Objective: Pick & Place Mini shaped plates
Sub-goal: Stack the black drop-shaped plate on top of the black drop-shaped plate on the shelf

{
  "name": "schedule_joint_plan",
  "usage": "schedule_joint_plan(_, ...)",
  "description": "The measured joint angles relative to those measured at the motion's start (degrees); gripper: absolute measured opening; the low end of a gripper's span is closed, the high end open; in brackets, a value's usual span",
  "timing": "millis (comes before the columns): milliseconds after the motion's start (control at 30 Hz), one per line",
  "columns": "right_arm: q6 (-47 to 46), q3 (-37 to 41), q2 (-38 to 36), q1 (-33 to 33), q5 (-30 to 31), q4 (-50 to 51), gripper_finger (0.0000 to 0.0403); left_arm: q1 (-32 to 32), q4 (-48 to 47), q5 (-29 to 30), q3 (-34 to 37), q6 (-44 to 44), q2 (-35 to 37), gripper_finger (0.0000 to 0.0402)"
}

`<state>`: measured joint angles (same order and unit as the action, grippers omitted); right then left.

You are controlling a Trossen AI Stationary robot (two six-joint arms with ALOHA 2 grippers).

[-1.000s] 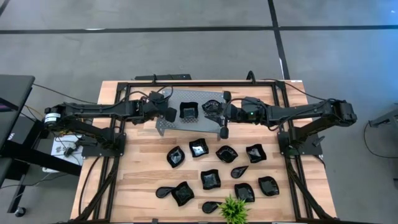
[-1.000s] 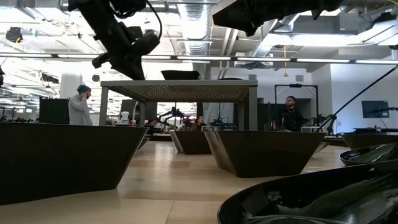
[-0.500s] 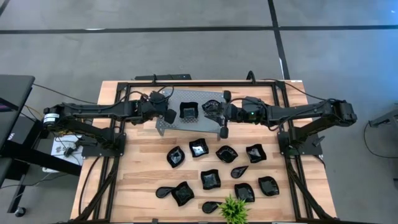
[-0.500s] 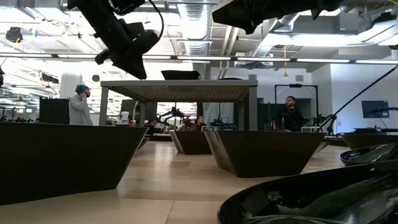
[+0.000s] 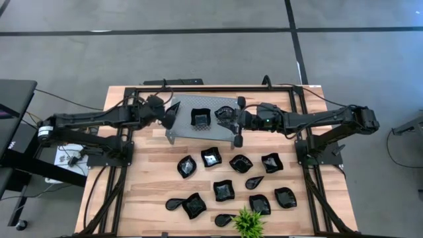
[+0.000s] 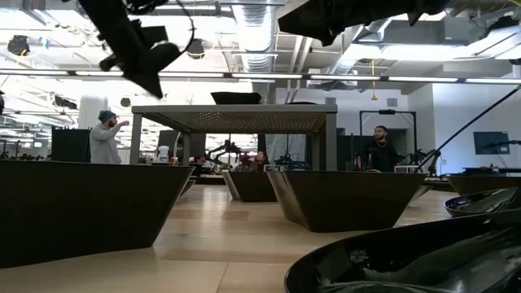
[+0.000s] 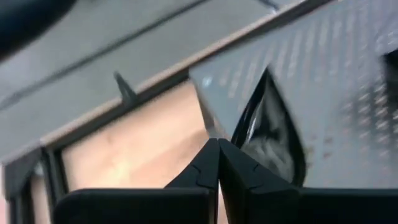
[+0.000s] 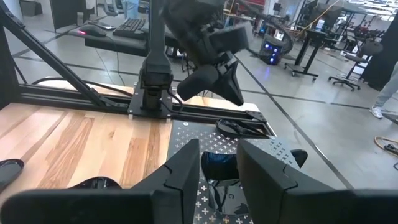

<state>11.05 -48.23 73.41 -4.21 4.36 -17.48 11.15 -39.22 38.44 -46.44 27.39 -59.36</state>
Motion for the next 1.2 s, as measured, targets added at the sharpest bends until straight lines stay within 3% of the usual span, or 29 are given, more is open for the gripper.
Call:
schedule_joint_plan(100, 0.0, 0.0, 0.0, 0.0, 0.0, 0.6, 0.0102, 2.5, 0.1, -3.9, 2.5, 1.5, 0.5, 0.0004)
schedule_joint_plan(333, 0.0, 0.0, 0.0, 0.0, 0.0, 0.4, 0.0102, 5.9, 5.6, -4.2, 6.8, 2.9, 0.5, 0.0004)
schedule_joint_plan(767, 0.0, 0.0, 0.0, 0.0, 0.0, -0.3, 0.0102, 6.0, 13.5, -13.4, 7.0, -2.5, -0.9, 0.0004)
schedule_joint_plan(1200, 0.0, 0.0, 0.0, -0.1, 0.1, -1.2, 0.0102, 3.2, 15.7, -14.7, 6.5, -8.6, 0.6, 0.0004)
